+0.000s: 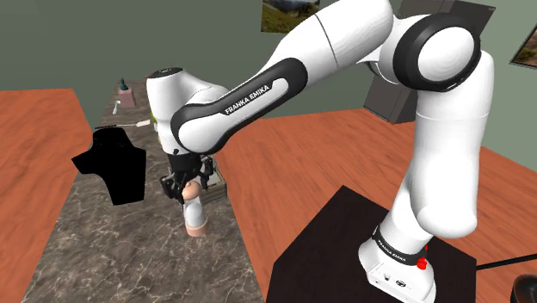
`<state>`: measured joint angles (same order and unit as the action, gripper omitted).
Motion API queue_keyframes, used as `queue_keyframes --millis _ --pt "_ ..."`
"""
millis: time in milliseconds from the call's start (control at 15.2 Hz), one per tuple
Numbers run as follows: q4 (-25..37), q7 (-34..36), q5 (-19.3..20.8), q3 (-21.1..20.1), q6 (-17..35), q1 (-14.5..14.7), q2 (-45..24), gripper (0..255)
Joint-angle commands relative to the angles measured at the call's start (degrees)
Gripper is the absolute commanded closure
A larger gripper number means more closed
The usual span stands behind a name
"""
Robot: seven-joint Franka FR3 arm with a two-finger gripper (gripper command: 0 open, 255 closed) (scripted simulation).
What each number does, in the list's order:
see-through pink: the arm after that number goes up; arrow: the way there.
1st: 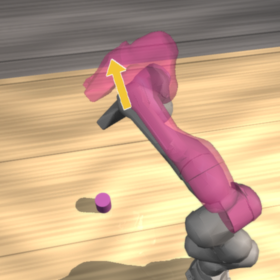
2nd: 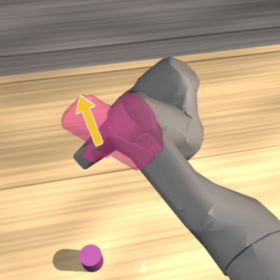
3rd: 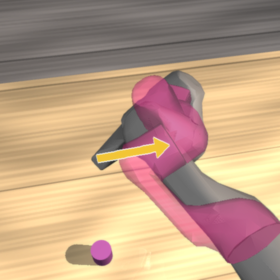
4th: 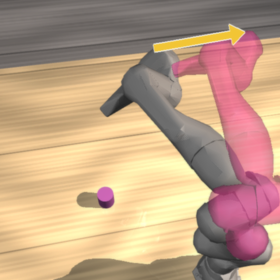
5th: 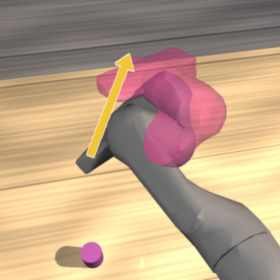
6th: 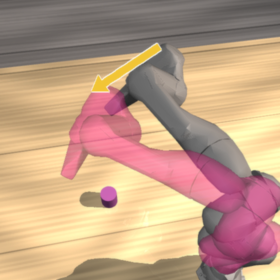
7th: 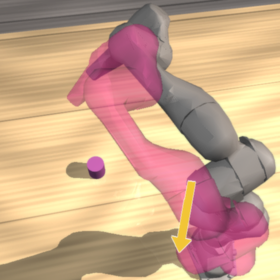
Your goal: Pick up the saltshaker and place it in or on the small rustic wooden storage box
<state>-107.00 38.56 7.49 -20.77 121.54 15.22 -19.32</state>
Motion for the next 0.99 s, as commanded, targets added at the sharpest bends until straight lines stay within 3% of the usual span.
queue_keyframes --millis 0,924 --pt "0.66 -0.24 -0.4 -0.17 -1.46 -0.11 0.85 255" --pt "6.35 -1.44 -2.31 -0.82 -10.92 -0.52 4.91 255"
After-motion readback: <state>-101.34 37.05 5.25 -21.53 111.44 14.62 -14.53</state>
